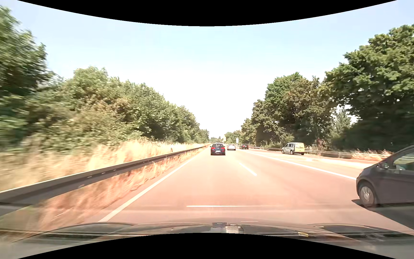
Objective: Follow the waypoints while adhering to traffic rules and regulations
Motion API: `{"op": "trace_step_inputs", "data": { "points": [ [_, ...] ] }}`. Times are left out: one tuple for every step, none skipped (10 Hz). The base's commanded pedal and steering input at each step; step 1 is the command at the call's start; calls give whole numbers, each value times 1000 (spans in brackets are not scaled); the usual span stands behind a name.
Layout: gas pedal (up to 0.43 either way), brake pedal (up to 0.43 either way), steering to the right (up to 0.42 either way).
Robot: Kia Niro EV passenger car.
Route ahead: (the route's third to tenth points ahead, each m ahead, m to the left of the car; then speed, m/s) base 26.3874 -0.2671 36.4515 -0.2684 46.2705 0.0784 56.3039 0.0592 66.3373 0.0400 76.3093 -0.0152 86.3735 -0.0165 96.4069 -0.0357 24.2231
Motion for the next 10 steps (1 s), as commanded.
{"op": "trace_step_inputs", "data": {
  "points": [
    [189,0,-2],
    [189,0,-2],
    [189,0,-2],
    [197,0,-2],
    [197,0,-2],
    [197,0,-2],
    [209,0,-2],
    [209,0,-1],
    [209,0,-1],
    [220,0,0]
  ]
}}
